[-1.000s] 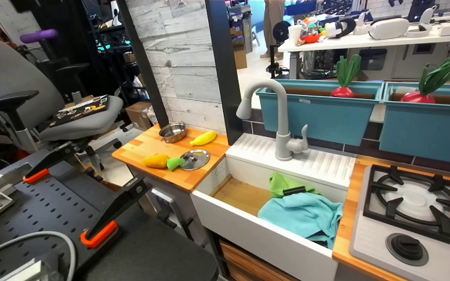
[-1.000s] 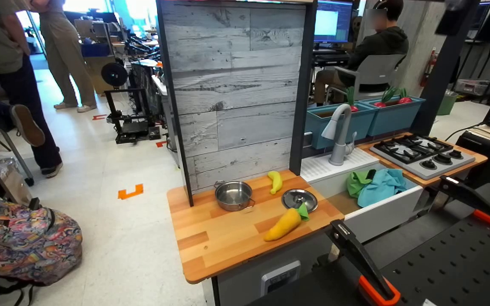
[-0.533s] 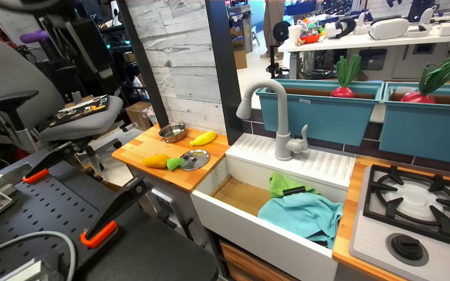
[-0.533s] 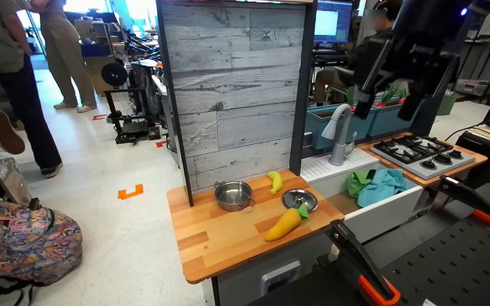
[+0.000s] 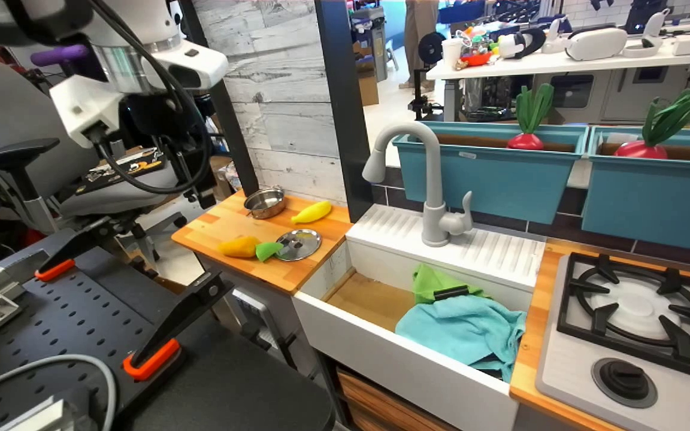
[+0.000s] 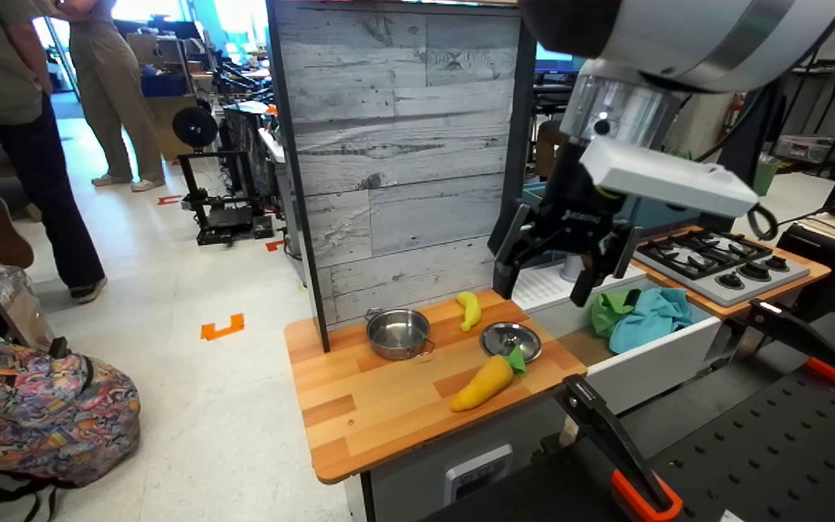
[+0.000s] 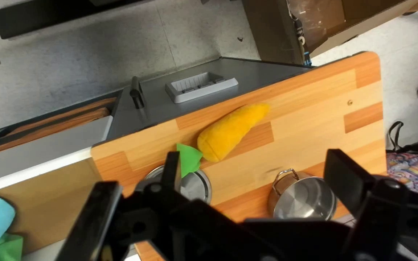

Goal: Pick up the carrot plush toy and put it in the silver pot

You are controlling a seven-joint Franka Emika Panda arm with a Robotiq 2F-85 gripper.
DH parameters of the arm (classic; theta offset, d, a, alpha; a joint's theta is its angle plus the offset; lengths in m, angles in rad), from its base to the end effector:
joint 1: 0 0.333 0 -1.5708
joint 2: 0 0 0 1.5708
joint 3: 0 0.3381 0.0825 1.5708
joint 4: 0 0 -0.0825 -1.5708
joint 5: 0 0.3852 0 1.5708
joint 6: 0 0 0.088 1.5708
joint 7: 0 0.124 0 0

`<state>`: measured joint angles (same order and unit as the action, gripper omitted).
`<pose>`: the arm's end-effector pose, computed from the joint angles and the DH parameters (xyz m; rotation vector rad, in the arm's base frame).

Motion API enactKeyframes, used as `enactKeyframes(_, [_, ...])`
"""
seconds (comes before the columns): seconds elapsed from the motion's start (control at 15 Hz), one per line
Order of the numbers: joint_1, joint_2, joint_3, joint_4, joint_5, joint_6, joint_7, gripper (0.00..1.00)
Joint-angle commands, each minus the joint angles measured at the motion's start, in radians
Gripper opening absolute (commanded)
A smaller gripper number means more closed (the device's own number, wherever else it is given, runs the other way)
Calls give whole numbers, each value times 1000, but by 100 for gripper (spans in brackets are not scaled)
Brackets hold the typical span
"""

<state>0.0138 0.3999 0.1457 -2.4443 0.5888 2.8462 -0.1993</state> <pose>0.4777 0.0551 0.1426 -2.8990 0.3176 0.0064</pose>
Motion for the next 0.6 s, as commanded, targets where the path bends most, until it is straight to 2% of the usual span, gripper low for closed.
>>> enactKeyframes(0.0, [-67,196,71,141,-14,104,13,100])
enactKeyframes(0.27, [-75,360,71,248,-111,161,71,100])
enactKeyframes(0.53, [-48,460,41,315,-228,169,155,100])
